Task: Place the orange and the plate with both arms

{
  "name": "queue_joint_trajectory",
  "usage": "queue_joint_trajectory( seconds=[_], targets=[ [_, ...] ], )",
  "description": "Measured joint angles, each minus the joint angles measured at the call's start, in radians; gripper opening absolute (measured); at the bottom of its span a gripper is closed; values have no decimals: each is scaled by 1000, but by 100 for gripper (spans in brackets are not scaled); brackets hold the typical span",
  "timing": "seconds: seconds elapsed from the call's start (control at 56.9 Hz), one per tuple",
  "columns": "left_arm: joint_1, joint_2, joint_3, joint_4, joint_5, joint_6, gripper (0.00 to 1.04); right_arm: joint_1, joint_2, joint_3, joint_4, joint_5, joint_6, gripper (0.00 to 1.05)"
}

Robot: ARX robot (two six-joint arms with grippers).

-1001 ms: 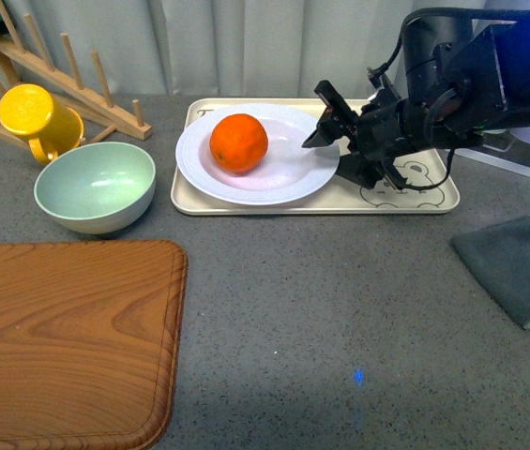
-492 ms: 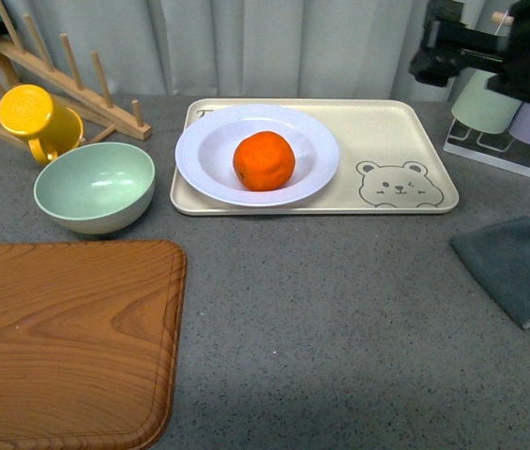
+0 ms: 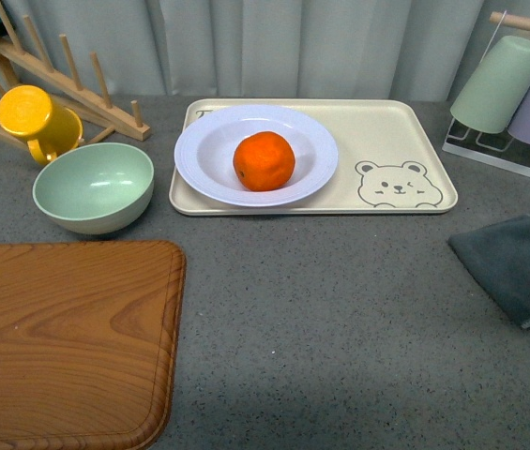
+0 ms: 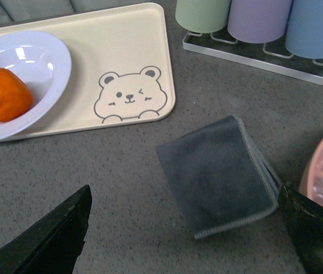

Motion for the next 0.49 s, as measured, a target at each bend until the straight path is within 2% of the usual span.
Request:
queue_joint_trajectory(
  seconds=[0.299,0.457,0.492],
  targets=[
    [0,0,0,0,0,0,98,126,-337,-209,27,138,-55,96],
    [0,0,0,0,0,0,98,135,-382,-221,13,141,-69,96],
    [0,0,0,0,0,0,98,138,-352,-240,85,166,-76,93]
  ],
)
